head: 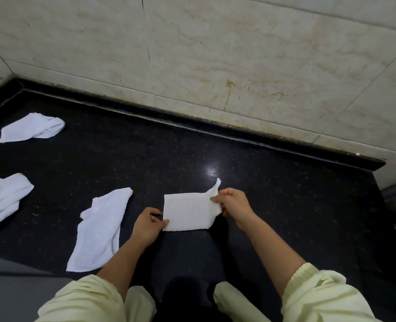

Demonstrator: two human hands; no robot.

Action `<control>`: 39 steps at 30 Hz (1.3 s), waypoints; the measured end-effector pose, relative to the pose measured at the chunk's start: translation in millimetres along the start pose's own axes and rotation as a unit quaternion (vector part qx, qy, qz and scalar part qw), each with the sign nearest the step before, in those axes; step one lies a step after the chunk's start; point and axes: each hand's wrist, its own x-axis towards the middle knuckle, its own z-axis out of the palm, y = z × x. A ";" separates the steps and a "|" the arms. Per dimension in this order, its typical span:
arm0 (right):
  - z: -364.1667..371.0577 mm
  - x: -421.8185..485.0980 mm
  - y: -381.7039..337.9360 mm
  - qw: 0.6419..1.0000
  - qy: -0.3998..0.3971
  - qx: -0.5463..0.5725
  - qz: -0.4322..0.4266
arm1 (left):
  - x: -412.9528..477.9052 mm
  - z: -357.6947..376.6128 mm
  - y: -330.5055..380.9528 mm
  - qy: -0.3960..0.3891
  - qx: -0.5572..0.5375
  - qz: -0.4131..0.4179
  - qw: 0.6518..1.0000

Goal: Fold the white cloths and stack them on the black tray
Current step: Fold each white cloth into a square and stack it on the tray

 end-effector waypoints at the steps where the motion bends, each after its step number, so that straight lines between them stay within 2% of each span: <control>1: 5.8 -0.9 -3.5 1.000 -0.016 -0.006 -0.005 | 0.3 -0.2 -0.5 -0.002 0.000 0.002 1.000; 9: 62.9 3.7 -8.3 0.994 -0.073 -0.076 0.002 | 2.4 -1.6 -1.3 -0.006 -0.002 0.001 1.000; 17: 100.5 11.7 13.6 0.986 -0.075 -0.150 0.022 | 4.4 -1.4 -5.0 -0.007 0.003 0.006 1.000; 22: 108.5 10.7 18.1 0.985 -0.069 -0.158 0.010 | 5.2 -1.4 -4.9 -0.009 0.010 0.009 1.000; 31: 103.7 4.3 14.0 0.990 -0.095 -0.099 0.025 | 7.3 -4.8 -4.2 -0.006 0.010 -0.001 1.000; 35: 75.5 7.0 5.6 0.995 -0.055 -0.088 0.004 | 8.2 -10.2 -0.1 -0.013 0.014 -0.010 1.000; 39: 43.9 12.3 9.7 0.997 0.017 -0.076 0.015 | 3.3 -6.8 6.3 0.044 0.102 0.036 0.993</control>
